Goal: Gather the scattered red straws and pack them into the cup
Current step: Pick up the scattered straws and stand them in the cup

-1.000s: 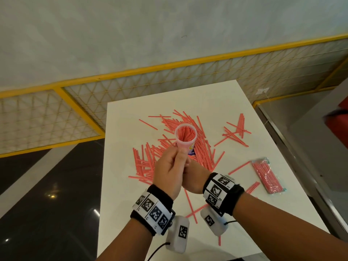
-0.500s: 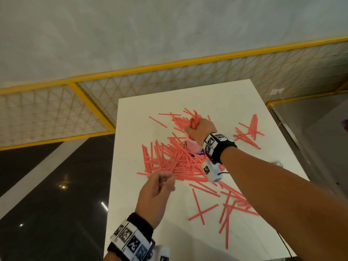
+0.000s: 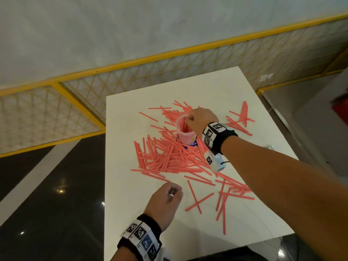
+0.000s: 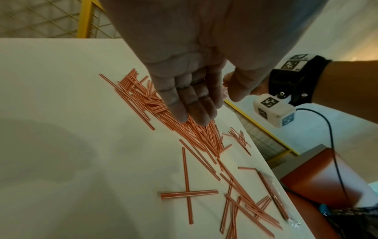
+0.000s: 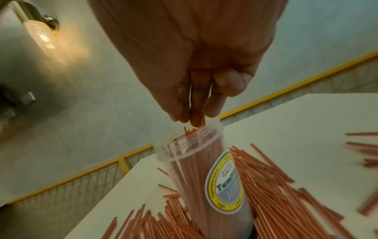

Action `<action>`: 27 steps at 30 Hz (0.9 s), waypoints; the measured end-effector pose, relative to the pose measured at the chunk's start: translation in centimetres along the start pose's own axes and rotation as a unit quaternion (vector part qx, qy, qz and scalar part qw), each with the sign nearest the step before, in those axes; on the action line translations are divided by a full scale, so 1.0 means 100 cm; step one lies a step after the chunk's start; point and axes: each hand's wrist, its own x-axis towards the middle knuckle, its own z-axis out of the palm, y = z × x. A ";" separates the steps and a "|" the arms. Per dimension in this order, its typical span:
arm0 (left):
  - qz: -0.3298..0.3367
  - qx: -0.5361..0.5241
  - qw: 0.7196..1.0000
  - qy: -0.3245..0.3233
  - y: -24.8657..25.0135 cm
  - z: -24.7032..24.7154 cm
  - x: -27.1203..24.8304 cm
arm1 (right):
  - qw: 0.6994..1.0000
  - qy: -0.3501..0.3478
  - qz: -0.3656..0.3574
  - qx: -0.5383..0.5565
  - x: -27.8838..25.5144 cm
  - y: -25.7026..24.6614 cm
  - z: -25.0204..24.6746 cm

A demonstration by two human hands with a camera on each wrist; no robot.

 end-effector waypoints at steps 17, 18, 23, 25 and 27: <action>0.024 0.298 0.946 -0.123 -0.025 0.038 0.042 | 0.971 -0.120 0.182 -0.093 -0.201 0.184 0.074; 0.028 0.327 0.935 -0.133 -0.024 0.043 0.045 | 0.971 -0.114 0.193 -0.082 -0.207 0.184 0.081; 0.045 0.426 0.886 -0.181 -0.022 0.068 0.056 | 0.982 -0.064 0.174 -0.043 -0.207 0.169 0.108; 0.055 0.447 0.871 -0.197 -0.022 0.077 0.058 | 0.988 -0.073 0.128 -0.037 -0.204 0.160 0.112; 0.078 0.460 0.864 -0.190 -0.022 0.083 0.059 | 0.992 -0.085 0.083 -0.044 -0.201 0.155 0.110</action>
